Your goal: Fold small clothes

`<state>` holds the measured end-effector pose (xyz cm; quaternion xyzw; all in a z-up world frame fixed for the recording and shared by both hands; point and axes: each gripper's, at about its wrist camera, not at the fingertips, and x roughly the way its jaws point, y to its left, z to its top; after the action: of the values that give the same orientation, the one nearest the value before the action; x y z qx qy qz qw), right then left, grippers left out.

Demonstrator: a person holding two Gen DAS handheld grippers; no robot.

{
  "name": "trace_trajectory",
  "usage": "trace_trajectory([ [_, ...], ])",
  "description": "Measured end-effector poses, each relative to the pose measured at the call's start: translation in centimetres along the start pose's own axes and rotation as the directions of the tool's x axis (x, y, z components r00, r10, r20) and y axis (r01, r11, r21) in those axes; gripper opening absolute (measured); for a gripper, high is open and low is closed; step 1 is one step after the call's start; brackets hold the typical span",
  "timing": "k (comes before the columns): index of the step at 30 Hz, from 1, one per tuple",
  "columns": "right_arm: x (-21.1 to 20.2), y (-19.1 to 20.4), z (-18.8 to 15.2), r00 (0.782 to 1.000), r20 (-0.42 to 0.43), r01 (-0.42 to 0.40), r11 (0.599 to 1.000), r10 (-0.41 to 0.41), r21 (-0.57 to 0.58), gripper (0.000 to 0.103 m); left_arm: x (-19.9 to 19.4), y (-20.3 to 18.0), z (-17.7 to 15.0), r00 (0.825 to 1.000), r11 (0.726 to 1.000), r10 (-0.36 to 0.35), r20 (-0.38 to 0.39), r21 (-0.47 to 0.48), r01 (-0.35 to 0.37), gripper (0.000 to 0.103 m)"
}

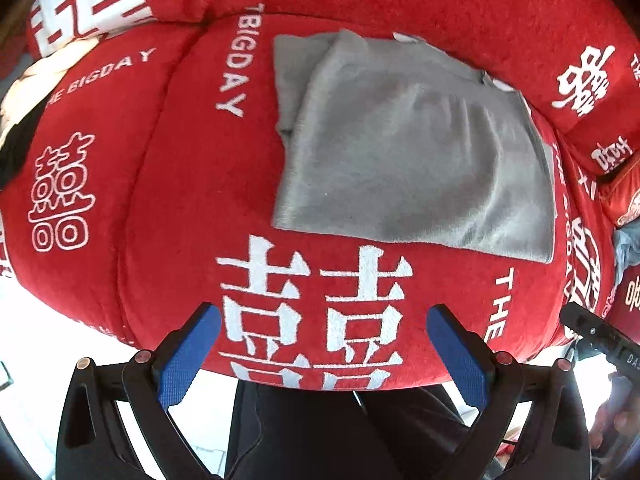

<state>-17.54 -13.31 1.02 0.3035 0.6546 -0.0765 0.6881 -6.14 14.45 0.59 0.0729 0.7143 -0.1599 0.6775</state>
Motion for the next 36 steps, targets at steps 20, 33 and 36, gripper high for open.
trace_trajectory([
  [20, 8.6, -0.5, 1.7, 0.992, -0.121, -0.036, 0.999, 0.033, -0.02, 0.08, 8.4, 0.1, 0.4, 0.996, 0.996, -0.06, -0.062, -0.07, 0.056, 0.103],
  [33, 12.2, 0.1, 3.0, 0.963, -0.067, -0.253, 0.963, 0.259, 0.092, 0.08, 10.1, -0.6, 1.0, 0.995, 0.993, -0.097, -0.039, -0.065, 0.094, 0.103],
  [36, 12.5, 0.1, 3.4, 0.958, -0.057, -0.276, 0.957, 0.282, 0.091, 0.08, 10.2, -0.7, 1.2, 0.993, 0.992, -0.11, -0.036, -0.072, 0.107, 0.103],
])
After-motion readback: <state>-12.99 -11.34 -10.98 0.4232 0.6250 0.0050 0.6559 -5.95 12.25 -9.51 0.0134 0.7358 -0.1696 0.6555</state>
